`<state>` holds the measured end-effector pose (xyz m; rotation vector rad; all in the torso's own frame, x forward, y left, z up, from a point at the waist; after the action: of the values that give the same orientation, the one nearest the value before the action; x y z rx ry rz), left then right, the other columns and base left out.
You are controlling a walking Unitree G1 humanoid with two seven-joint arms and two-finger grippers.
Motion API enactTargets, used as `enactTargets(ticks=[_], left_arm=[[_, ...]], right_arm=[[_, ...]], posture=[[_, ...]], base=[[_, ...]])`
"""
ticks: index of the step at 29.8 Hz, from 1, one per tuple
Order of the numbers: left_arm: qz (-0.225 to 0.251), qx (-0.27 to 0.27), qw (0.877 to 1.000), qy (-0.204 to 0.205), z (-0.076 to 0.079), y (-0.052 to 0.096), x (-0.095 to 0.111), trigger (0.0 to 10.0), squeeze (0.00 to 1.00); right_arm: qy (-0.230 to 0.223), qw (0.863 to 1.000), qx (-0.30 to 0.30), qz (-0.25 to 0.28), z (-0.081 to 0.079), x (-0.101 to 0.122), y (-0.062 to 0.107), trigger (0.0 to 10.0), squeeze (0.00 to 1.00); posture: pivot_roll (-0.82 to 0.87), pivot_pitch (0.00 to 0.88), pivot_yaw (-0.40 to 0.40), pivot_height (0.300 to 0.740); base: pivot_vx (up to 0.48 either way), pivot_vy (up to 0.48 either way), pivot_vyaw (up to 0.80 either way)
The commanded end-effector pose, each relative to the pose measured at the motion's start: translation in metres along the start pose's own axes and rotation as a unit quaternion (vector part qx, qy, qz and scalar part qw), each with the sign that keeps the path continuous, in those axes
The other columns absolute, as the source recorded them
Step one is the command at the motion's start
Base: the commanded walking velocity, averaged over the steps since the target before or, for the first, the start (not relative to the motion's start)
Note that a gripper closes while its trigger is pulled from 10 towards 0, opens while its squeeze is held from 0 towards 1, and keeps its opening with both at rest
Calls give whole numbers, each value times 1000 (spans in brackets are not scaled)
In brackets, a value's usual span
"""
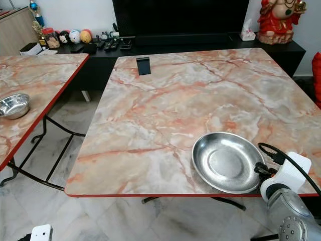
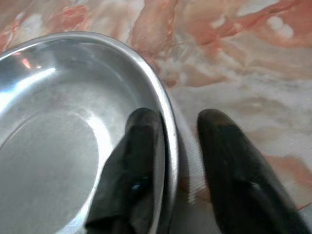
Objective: Setting the table
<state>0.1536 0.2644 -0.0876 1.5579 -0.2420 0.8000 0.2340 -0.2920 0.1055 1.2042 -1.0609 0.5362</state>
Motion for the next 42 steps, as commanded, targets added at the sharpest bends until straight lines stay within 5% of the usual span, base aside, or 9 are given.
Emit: enactTargets(ticks=[1,3,5,6,24,26,27,29,42], left_arm=[[-11,10,1000,-7,-7,2,-4,10000,0],[9,-5,1000,-9,2,-1,4,10000,0],[33,-22,999,-12,13,-3,13,10000,0],[56,-37,998,-13,25,-6,22,10000,0],[31,-23,999,-12,17,-4,11,10000,0],[30,-22,999,-12,17,-4,11,10000,0],[30,-23,999,-13,19,-4,11,10000,0],[36,-25,999,-17,22,-4,11,10000,0],[41,-23,999,-17,20,-3,10,10000,0]], right_arm=[[4,1000,-7,1,2,1,0,10000,894],[7,1000,-9,3,2,2,0,10000,757],[8,1000,-10,4,3,2,0,10000,757],[12,1000,-9,19,2,7,-1,10000,0],[-71,977,65,189,-30,40,4,10000,0],[-57,977,64,195,-33,38,4,10000,0],[23,972,71,222,-48,36,4,10000,0],[81,955,91,269,-70,37,8,10000,0],[144,916,162,338,-124,39,7,10000,0]], posture=[[-177,0,79,740],[-177,0,79,740],[-176,0,78,740],[-176,0,78,740],[-188,0,81,740],[-185,0,80,740],[-179,0,76,740],[-177,0,73,740],[-154,0,63,740]], base=[[0,0,0],[0,0,0],[0,0,0],[0,0,0],[0,0,0],[0,0,0],[0,0,0],[0,0,0],[0,0,0]])
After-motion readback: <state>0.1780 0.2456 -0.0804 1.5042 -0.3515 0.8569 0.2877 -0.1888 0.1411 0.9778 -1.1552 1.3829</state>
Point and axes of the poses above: a point about 5 cm out from each wrist's last joint towards the gripper, its own y axis pointing back from the gripper into the wrist, its own x axis along the axis of the wrist's last joint, z = x × y, the point moved 1 cm from there along -y, pointing out of the wrist towards the gripper, and after that the axes turned 10 degrees about y, right-handed, at the moved point
